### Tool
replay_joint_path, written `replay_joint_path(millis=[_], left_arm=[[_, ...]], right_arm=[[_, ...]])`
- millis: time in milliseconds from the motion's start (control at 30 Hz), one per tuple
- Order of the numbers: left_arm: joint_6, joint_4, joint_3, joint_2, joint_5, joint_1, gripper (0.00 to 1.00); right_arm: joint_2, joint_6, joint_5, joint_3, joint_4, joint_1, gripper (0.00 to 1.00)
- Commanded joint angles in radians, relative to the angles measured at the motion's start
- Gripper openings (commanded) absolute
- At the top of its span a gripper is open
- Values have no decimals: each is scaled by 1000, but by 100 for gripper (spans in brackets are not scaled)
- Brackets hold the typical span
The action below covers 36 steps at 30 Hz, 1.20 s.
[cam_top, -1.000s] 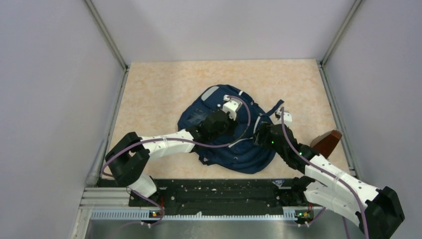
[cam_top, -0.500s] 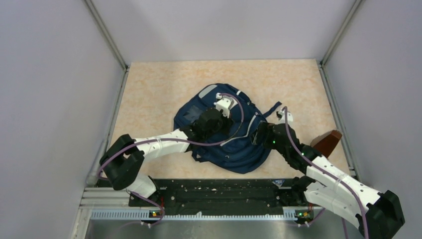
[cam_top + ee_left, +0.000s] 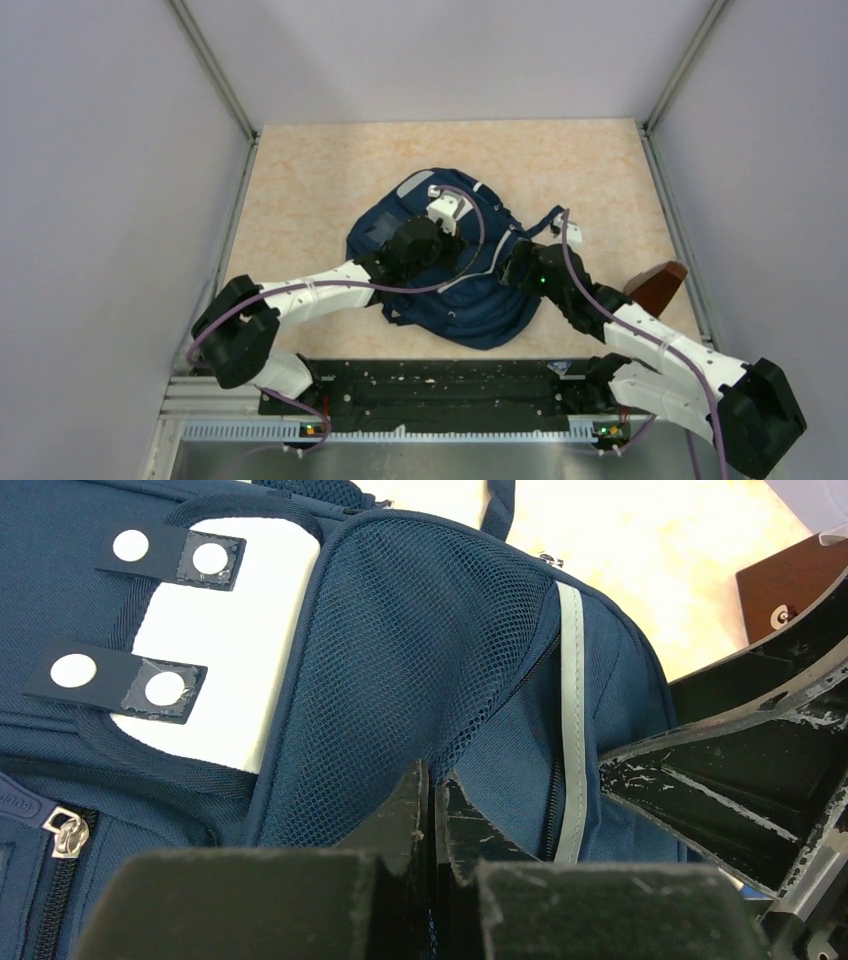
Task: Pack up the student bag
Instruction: Pick up the stationery from the center of the board.
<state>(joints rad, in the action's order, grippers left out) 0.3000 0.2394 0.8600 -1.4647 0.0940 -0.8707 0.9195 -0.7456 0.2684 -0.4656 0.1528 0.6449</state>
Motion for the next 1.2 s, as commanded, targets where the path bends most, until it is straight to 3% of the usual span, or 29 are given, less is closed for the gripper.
replay_joint_path(millis=[0, 100, 267, 400, 567, 767, 900, 1067, 1167], left_arm=[[2, 62, 11, 21, 28, 19, 0], [1, 59, 10, 33, 13, 32, 0], [-19, 70, -4, 57, -17, 47, 0], [-11, 60, -13, 65, -43, 73, 0], [-38, 45, -16, 75, -104, 86, 5], [-113, 10, -16, 136, -149, 87, 49], [-141, -70, -15, 215, -107, 88, 66], [25, -341, -73, 344, 212, 126, 76], [205, -461, -175, 440, 214, 222, 79]], right_arm=[[-2, 5, 67, 1, -85, -8, 90], [-11, 23, 85, 25, -110, -8, 74], [-28, 16, 63, 66, -191, -8, 26], [-29, 20, 71, 66, -182, -8, 2], [-49, 29, 63, 70, -181, -8, 0], [-66, 38, 53, 76, -186, -8, 0], [-64, 43, 44, 70, -189, -8, 0], [-66, 49, 39, 64, -191, -8, 0], [-69, 52, 39, 68, -197, -8, 0]])
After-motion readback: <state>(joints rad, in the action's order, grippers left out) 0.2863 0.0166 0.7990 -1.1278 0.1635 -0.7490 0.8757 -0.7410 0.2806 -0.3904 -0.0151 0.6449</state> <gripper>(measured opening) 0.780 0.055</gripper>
